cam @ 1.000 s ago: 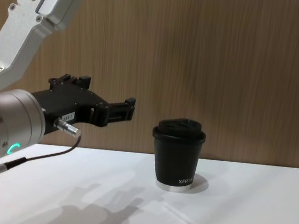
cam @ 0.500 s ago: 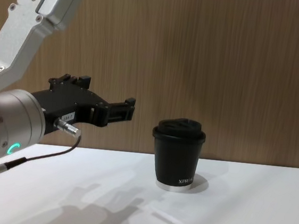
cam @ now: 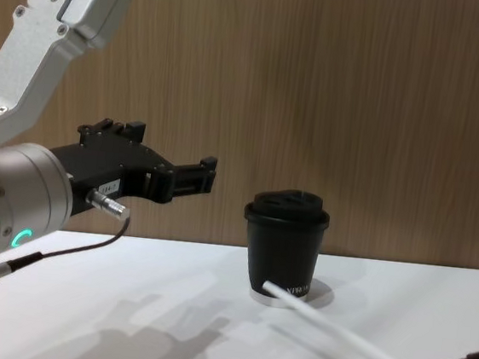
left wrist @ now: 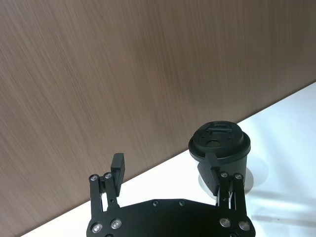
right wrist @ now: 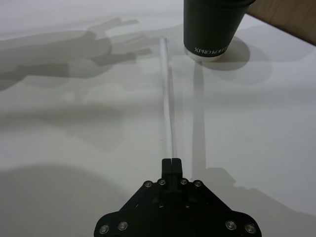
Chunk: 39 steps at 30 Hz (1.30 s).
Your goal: Pick up the straw with one hand, pass it to the other hand, and insert it into the cup.
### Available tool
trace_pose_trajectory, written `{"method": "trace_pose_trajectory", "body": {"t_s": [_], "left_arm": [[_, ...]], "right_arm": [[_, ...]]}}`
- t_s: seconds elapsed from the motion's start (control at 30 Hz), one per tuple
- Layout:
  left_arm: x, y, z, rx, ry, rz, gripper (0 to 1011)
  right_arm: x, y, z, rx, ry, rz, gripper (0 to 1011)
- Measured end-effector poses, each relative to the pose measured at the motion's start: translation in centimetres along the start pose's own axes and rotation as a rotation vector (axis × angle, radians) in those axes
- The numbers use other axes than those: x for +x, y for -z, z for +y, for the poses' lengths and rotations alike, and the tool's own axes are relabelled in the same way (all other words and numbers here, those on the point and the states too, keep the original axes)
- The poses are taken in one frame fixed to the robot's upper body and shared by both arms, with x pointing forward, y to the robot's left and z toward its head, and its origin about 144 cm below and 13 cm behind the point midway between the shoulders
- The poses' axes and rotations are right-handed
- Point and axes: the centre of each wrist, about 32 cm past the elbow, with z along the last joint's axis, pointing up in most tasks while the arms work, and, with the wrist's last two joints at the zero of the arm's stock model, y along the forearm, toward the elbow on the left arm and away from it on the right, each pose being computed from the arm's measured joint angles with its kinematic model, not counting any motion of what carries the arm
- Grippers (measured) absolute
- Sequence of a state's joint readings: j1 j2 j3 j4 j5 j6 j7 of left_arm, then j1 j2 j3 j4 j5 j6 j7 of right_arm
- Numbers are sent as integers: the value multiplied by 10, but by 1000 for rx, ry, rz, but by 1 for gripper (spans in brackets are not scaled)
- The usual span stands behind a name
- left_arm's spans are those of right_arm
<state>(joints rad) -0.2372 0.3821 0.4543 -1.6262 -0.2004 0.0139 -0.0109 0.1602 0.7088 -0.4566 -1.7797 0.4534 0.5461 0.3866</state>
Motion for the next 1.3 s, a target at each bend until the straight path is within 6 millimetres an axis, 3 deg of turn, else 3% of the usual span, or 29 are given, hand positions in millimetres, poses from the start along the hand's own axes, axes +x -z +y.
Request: {"method": "trace_pose_trajectory", "body": {"t_s": [0.73, 1.3], "left_arm": [[0, 0, 0, 0, 0, 0, 1003], [0, 0, 0, 0, 0, 0, 1003]], "right_arm": [[4, 17, -35, 338, 133, -27, 0], [13, 11, -48, 522, 92, -87, 0]]}}
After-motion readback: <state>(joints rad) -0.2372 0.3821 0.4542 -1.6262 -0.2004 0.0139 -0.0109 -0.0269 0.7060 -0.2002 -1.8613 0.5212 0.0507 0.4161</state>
